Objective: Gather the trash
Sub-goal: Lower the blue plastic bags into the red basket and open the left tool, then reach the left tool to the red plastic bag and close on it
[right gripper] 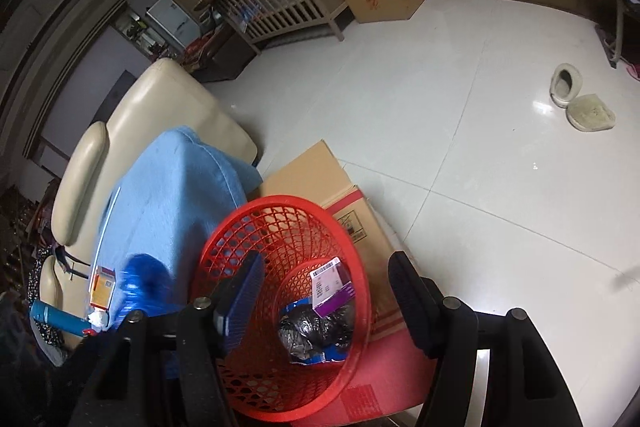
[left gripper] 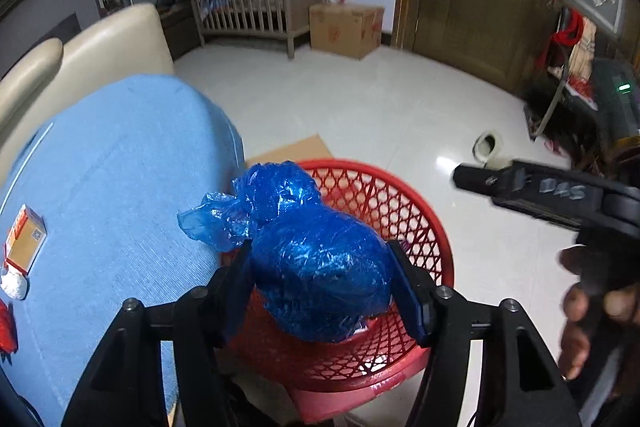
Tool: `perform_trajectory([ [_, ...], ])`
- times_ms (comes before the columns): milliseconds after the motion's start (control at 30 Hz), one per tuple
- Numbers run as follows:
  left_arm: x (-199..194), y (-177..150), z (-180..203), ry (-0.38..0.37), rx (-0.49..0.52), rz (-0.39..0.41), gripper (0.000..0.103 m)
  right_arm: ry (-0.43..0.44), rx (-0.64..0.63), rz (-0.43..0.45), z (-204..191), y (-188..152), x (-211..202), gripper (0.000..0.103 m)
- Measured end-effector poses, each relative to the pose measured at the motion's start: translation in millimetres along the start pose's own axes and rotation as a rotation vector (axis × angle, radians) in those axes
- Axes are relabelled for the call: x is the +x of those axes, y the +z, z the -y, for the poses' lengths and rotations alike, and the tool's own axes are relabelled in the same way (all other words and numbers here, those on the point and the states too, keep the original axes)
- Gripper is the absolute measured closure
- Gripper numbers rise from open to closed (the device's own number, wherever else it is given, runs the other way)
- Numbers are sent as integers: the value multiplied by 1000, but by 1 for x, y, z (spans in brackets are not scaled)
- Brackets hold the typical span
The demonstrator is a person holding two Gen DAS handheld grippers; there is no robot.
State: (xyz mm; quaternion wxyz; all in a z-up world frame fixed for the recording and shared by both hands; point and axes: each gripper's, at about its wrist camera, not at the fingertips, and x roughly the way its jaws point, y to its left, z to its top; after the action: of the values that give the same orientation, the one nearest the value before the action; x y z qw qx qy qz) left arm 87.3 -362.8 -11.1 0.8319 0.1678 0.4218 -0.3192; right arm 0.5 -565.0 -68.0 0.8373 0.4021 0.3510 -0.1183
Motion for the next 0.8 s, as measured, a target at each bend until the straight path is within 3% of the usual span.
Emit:
perform_trajectory([
  [200, -11, -3, -14, 21, -42, -1, 31, 5, -14, 15, -6, 1, -12, 35],
  [467, -31, -9, -40, 41, -104, 31, 30, 33, -83, -14, -44, -13, -8, 35],
  [800, -59, -46, -103, 101, -228, 67, 29, 67, -188, -70, -99, -38, 13, 34],
])
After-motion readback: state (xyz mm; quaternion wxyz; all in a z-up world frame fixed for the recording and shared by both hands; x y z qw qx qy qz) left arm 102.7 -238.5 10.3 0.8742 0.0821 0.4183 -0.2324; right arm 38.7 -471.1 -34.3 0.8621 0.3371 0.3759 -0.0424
